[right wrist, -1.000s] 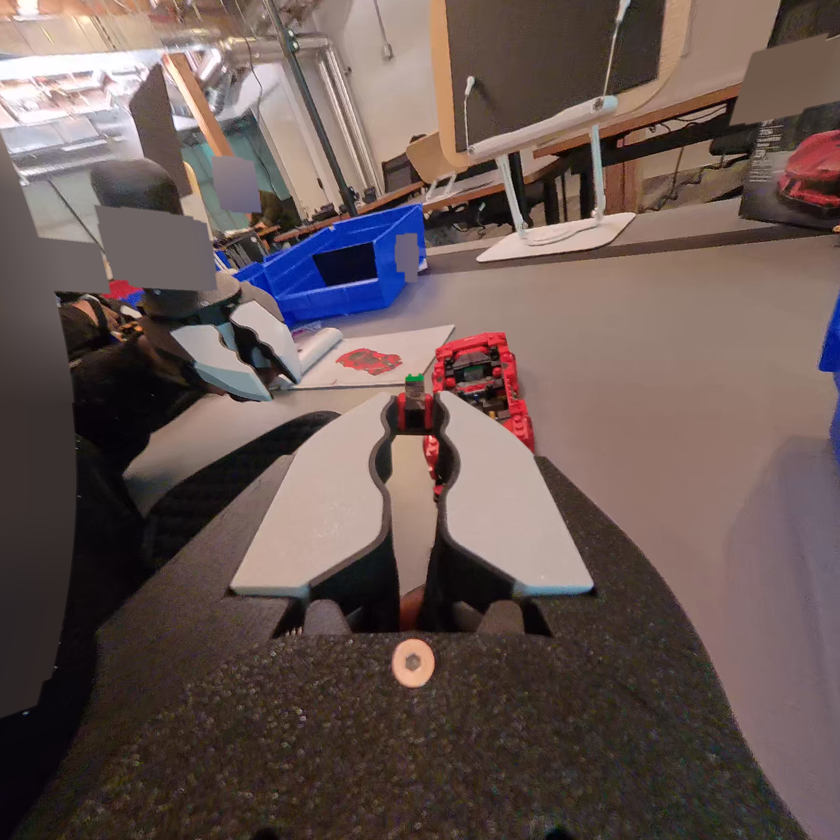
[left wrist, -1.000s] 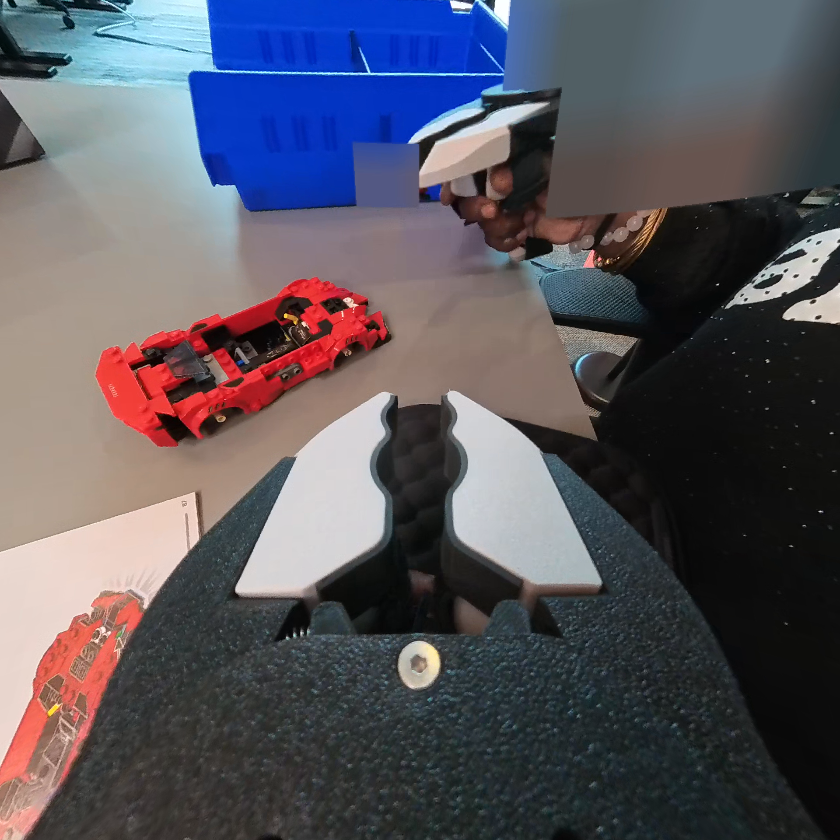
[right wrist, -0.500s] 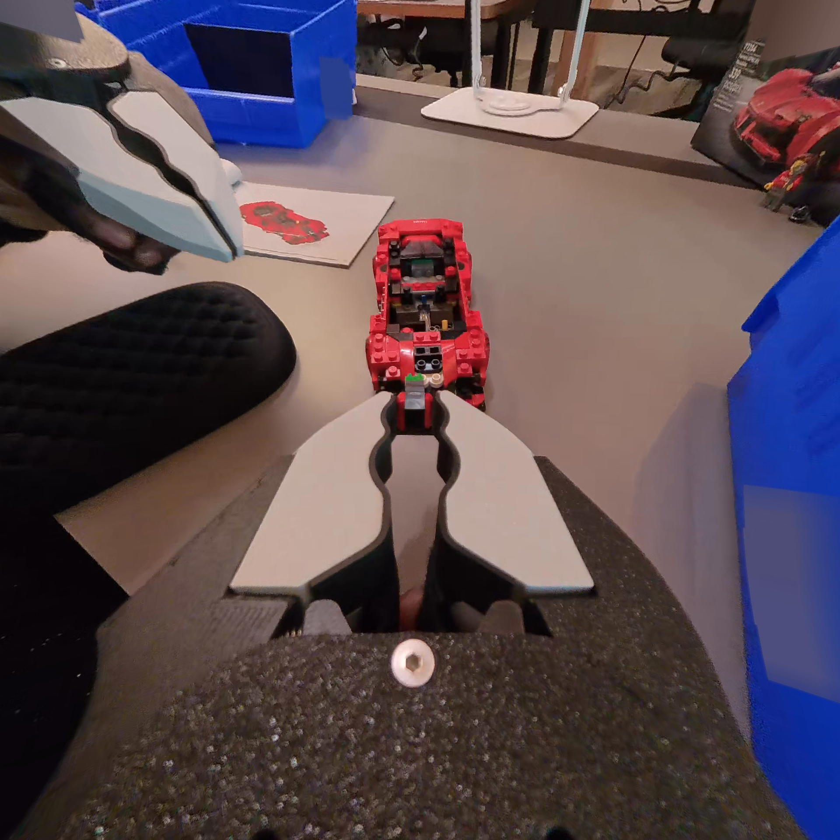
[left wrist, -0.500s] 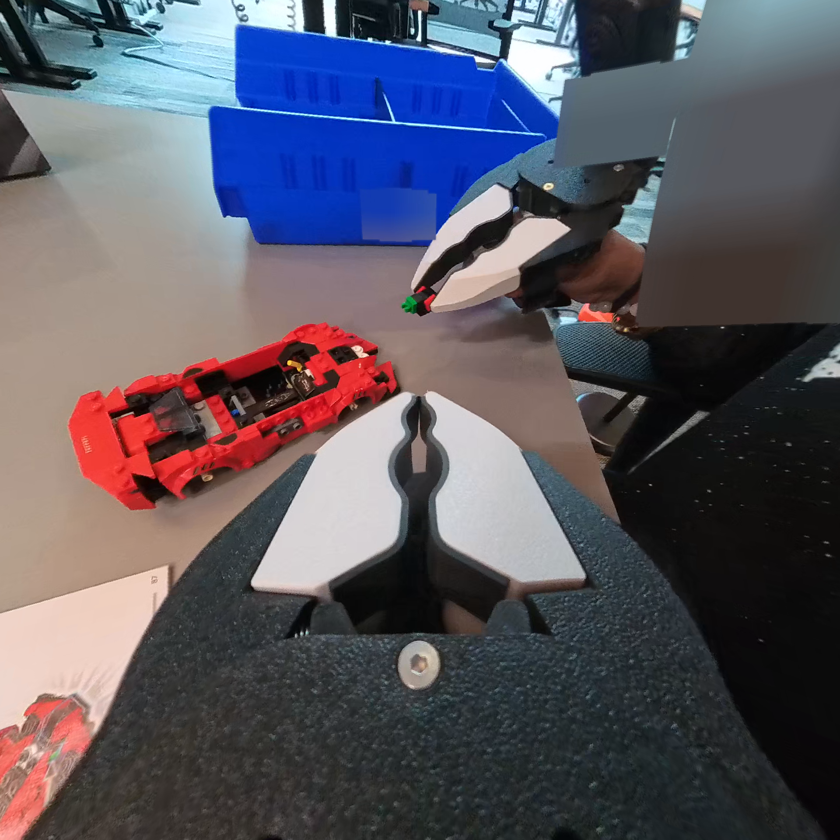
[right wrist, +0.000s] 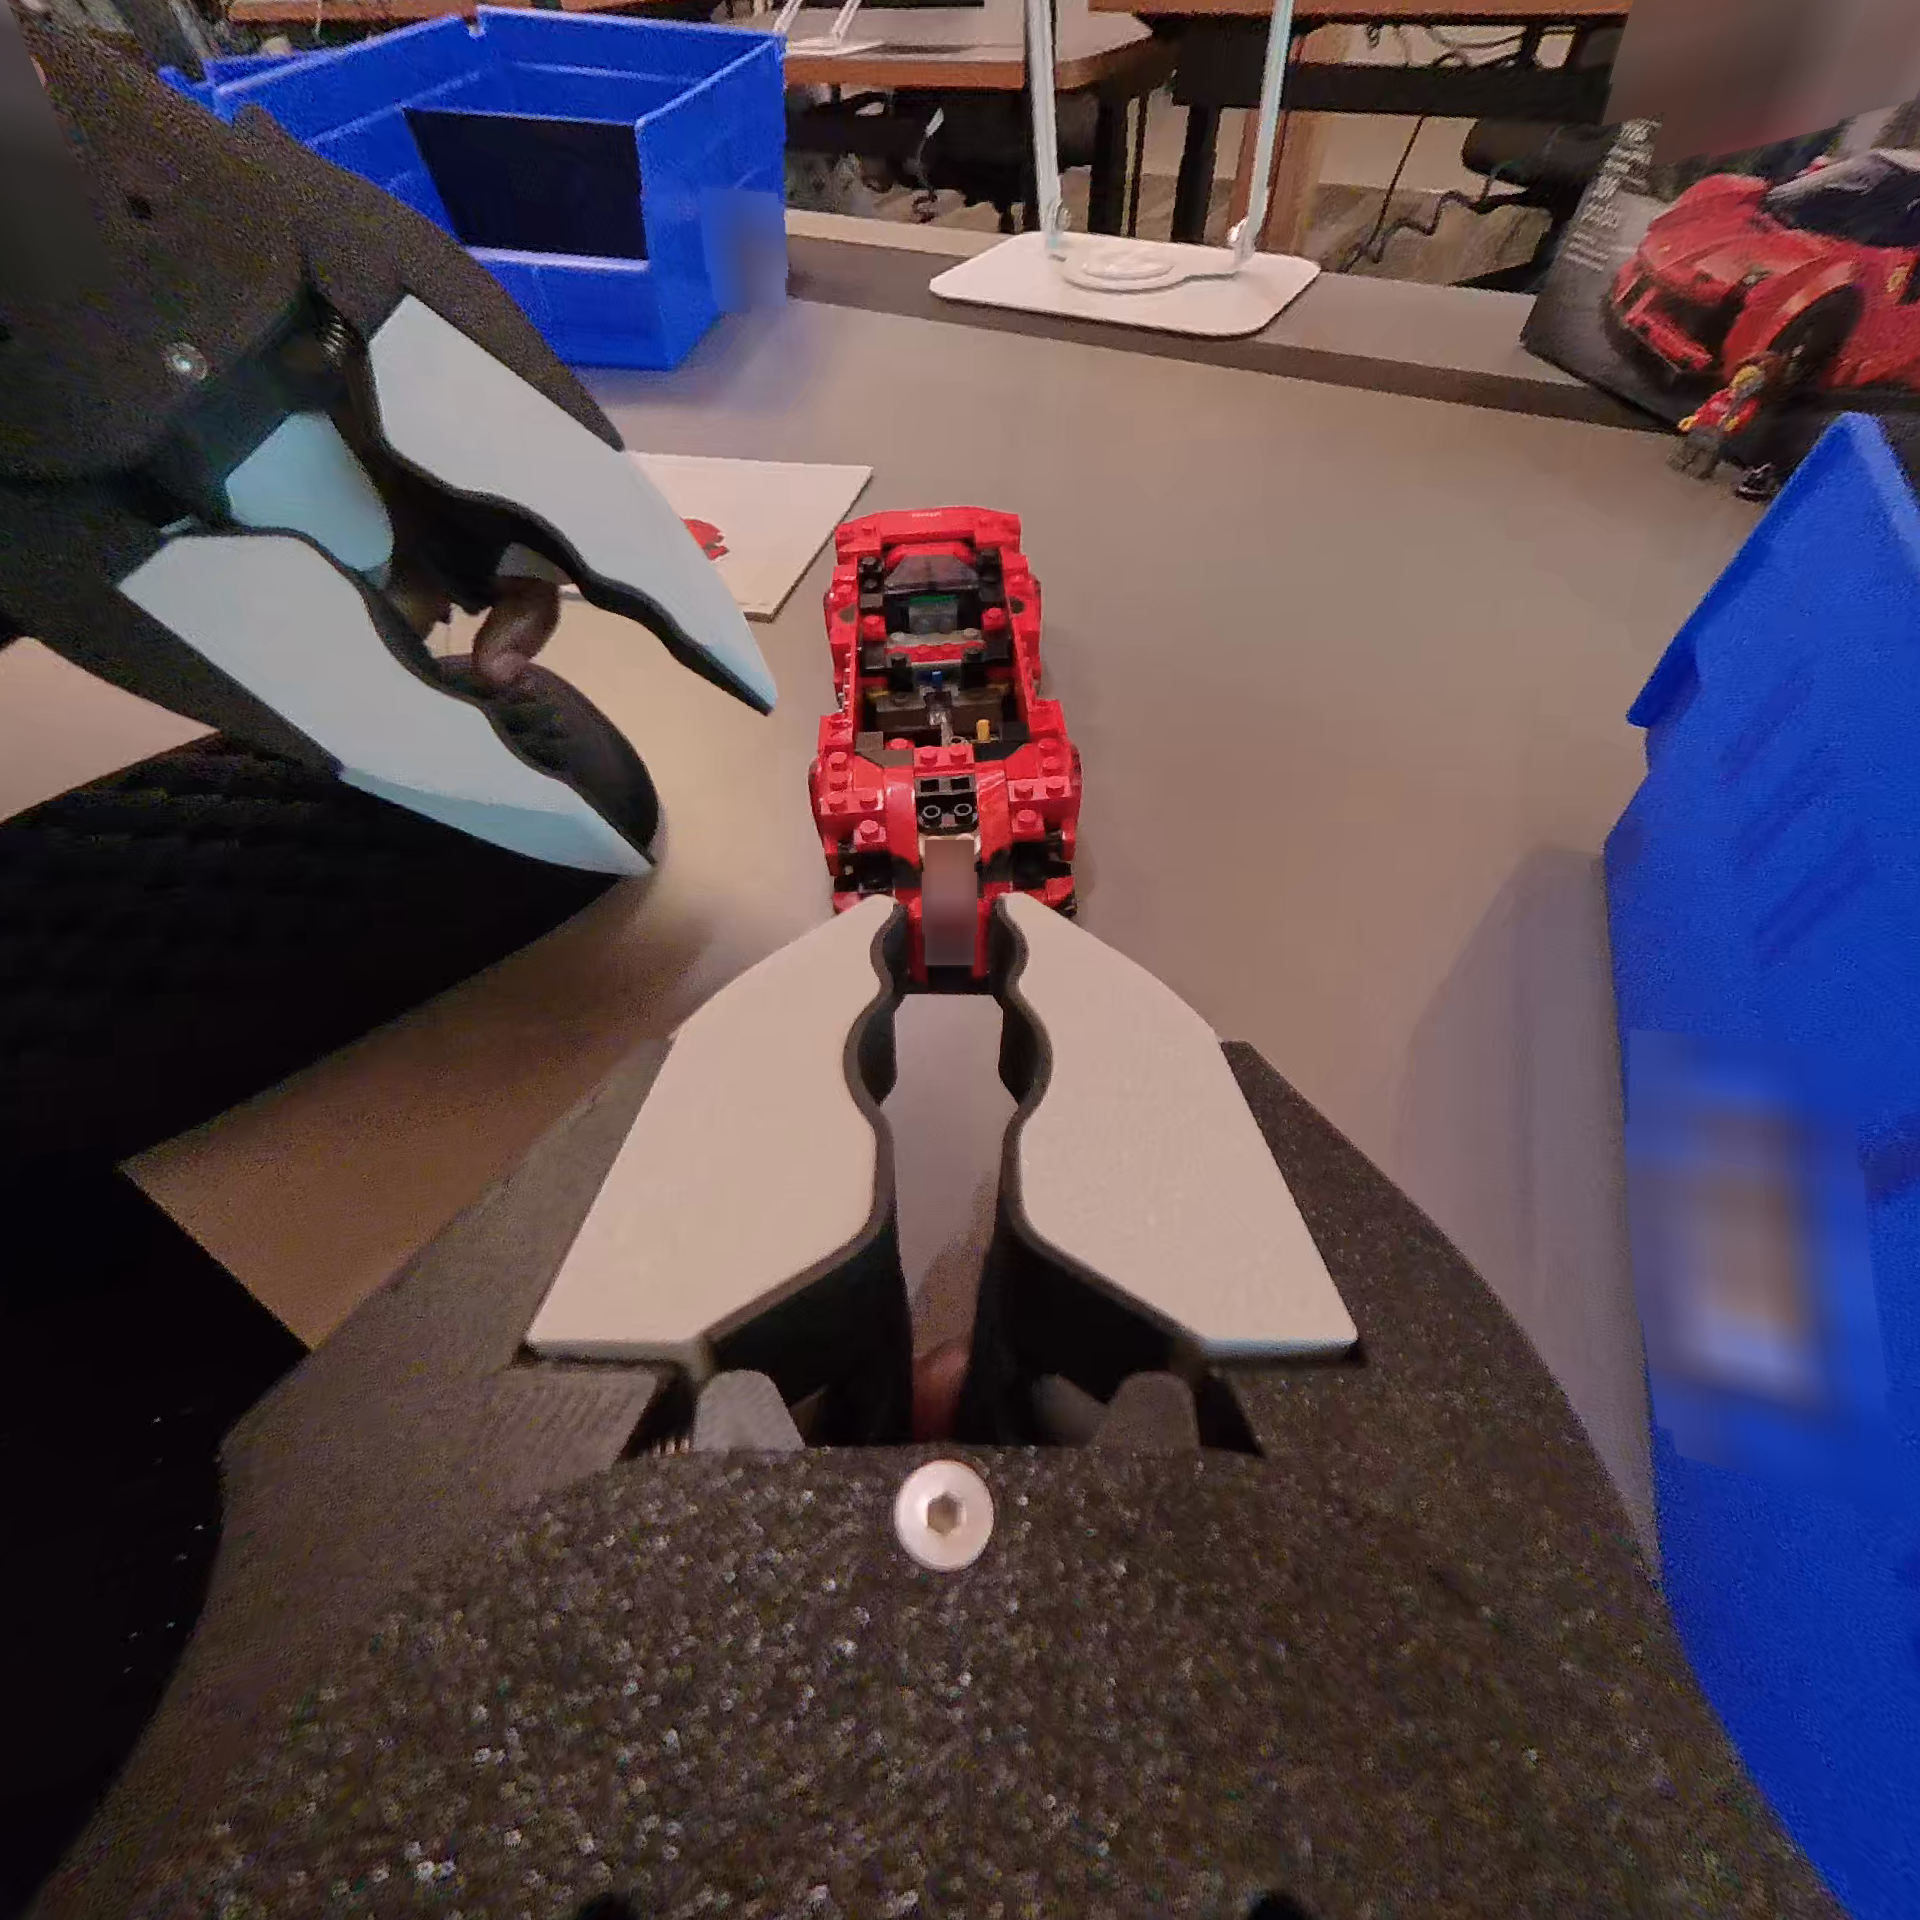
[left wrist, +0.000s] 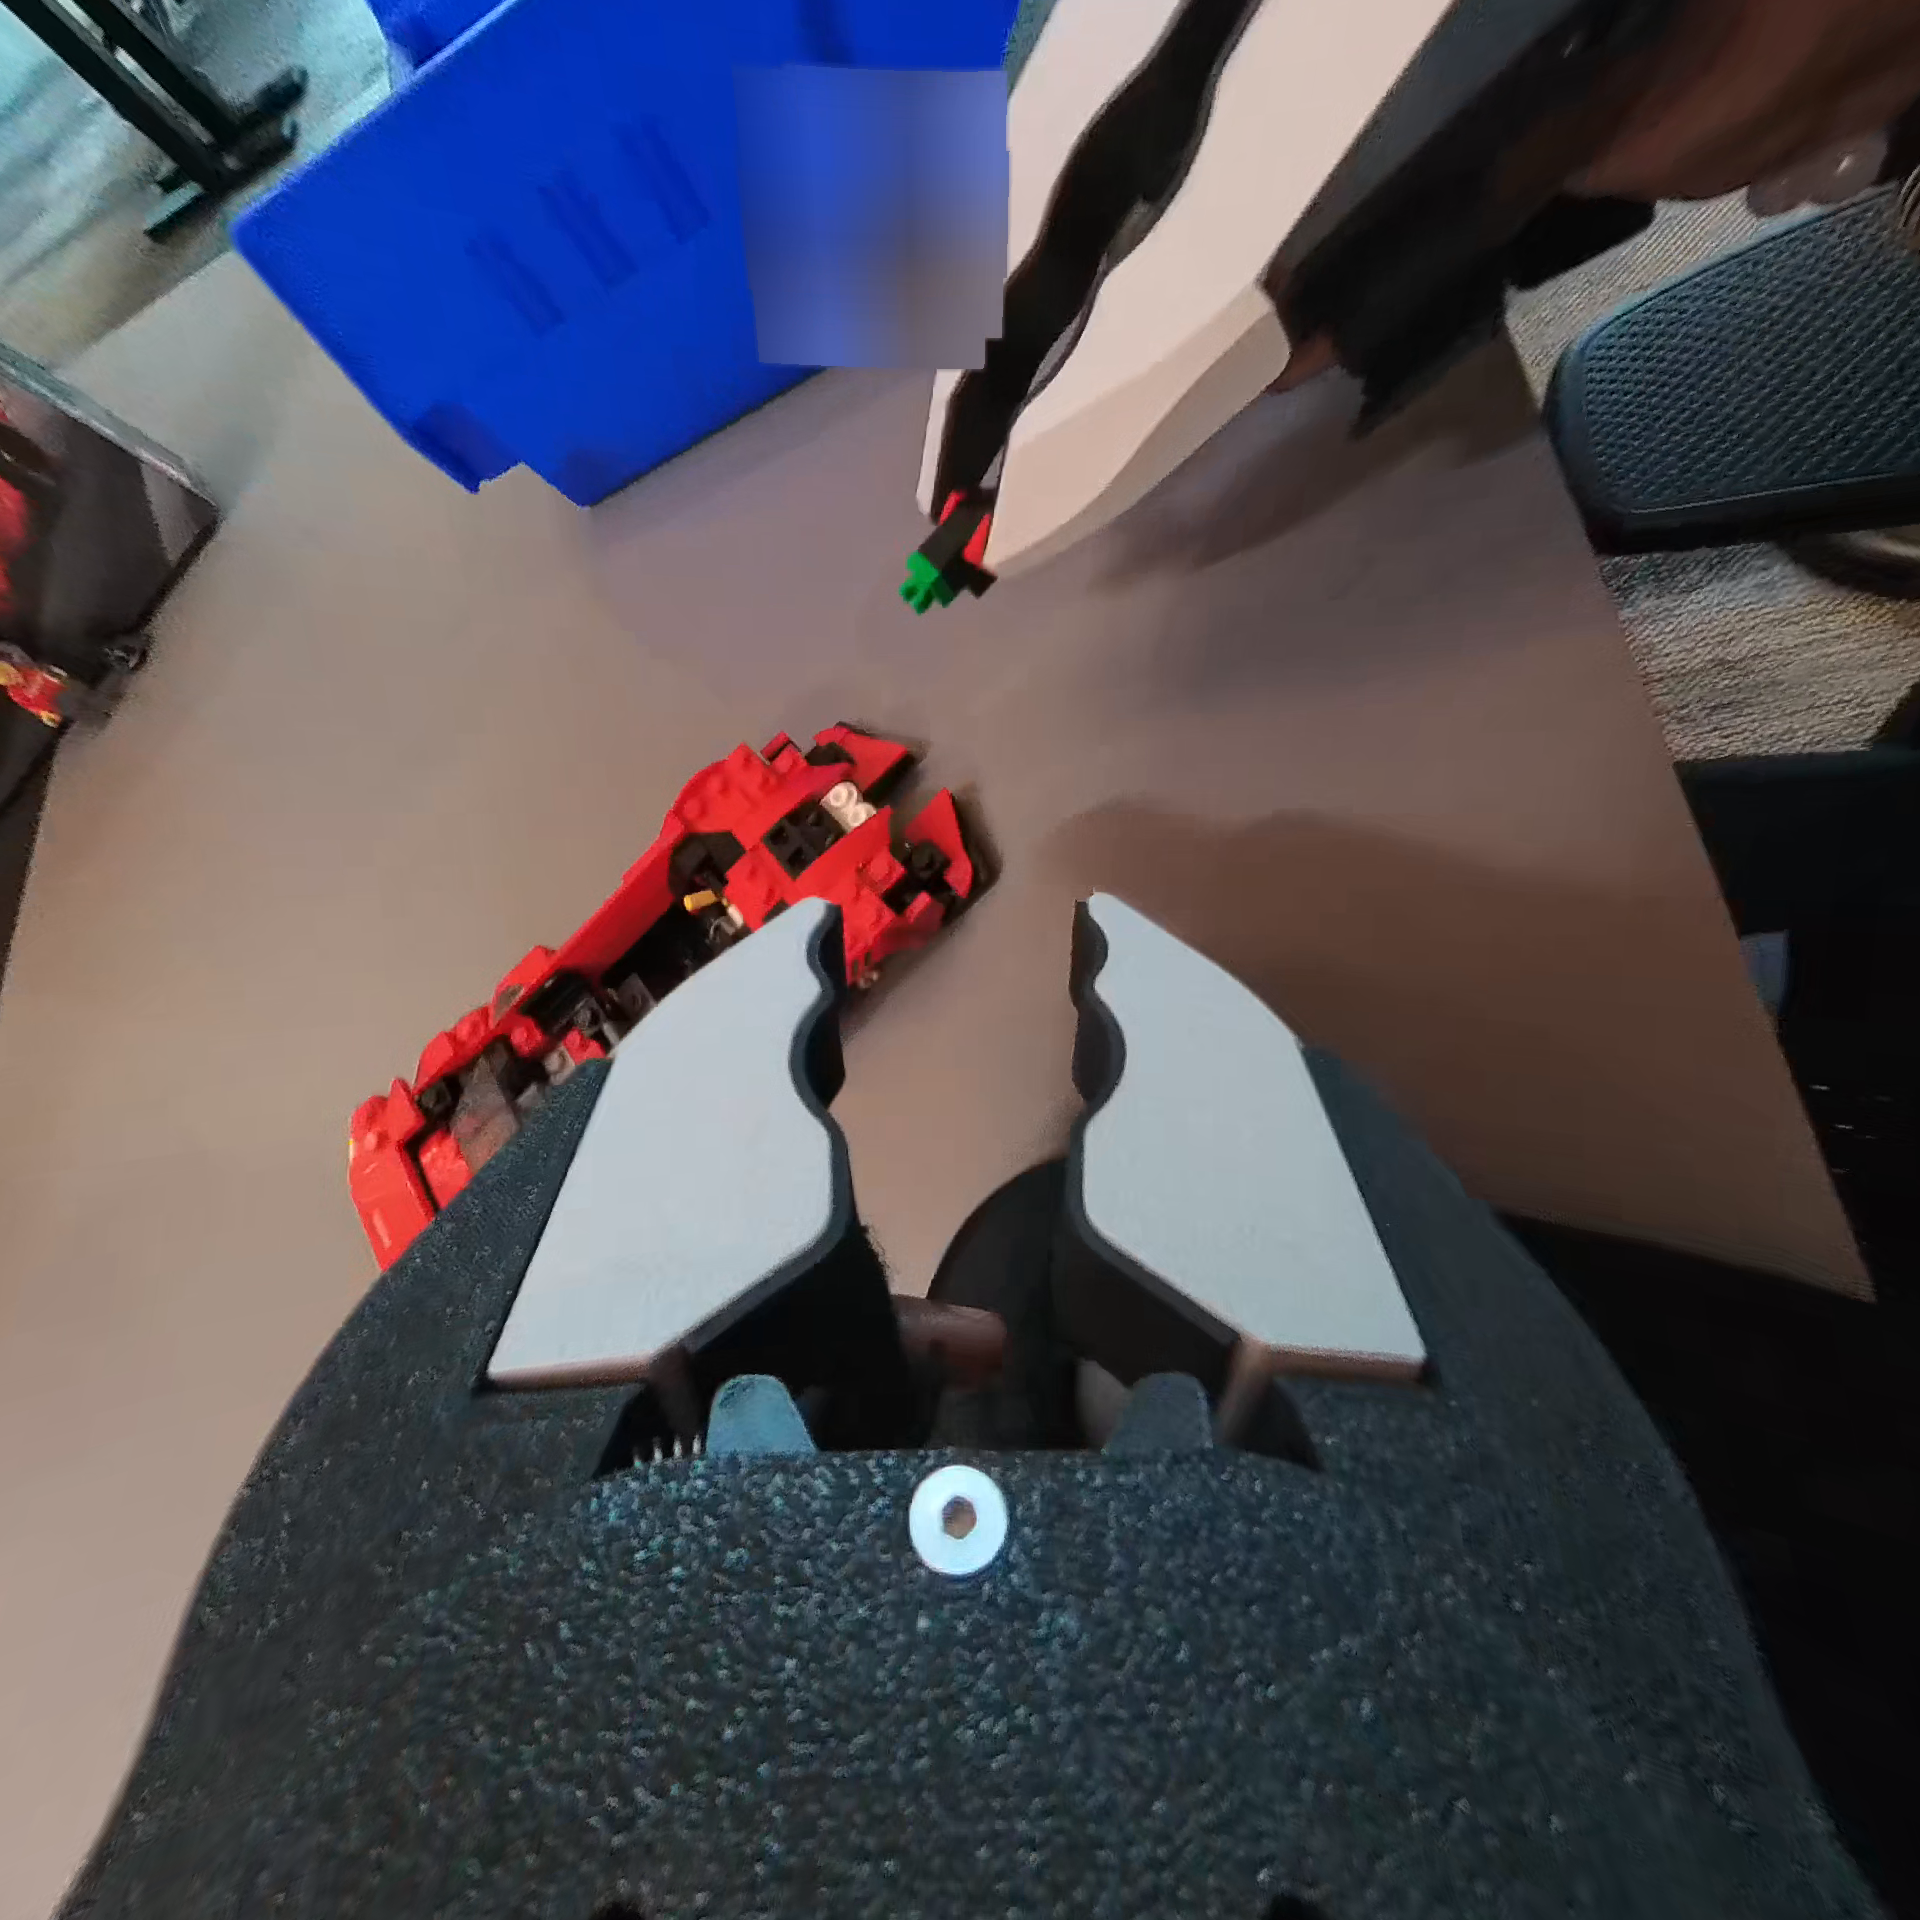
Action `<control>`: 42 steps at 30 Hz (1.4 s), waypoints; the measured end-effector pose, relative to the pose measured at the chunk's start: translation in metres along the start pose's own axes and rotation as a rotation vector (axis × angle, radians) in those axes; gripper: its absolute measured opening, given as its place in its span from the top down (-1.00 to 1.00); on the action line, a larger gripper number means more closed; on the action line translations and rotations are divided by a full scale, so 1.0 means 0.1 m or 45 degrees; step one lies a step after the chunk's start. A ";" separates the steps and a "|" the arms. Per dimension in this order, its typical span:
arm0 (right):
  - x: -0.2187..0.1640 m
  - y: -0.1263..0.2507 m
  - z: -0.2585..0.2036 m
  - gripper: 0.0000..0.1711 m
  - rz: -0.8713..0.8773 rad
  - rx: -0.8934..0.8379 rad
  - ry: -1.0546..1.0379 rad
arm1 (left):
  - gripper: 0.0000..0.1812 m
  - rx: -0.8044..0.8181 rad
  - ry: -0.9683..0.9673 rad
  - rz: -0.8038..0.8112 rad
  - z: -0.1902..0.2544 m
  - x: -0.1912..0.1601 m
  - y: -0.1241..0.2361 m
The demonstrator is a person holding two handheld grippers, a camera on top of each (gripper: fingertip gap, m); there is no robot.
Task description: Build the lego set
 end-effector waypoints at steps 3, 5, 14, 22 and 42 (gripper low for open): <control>0.00 0.02 0.00 0.83 -0.001 0.039 -0.007 | 0.55 0.018 -0.111 -0.066 0.04 -0.01 -0.09; -0.01 0.06 0.05 0.83 -0.020 0.021 -0.009 | 0.55 0.031 -0.231 -0.152 -0.01 -0.03 -0.10; -0.02 0.09 0.07 0.83 -0.014 0.058 -0.034 | 0.62 -0.108 -0.403 -0.308 -0.15 -0.03 -0.11; -0.11 0.04 0.00 0.83 -0.122 0.080 -0.014 | 0.61 -0.236 -0.342 -0.353 -0.26 -0.27 -0.03; -0.12 0.01 -0.06 0.83 -0.128 0.109 -0.033 | 0.71 -0.426 -0.597 -0.483 -0.47 -0.41 -0.13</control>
Point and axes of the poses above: each gripper's, where its closed fingertips meet, y back along the fingers, x out of its top, z = x × y across the jaws, the point moved 3 cm from there along y, back along the fingers, and after that the axes turned 15 degrees about z, right-handed, at the moved point
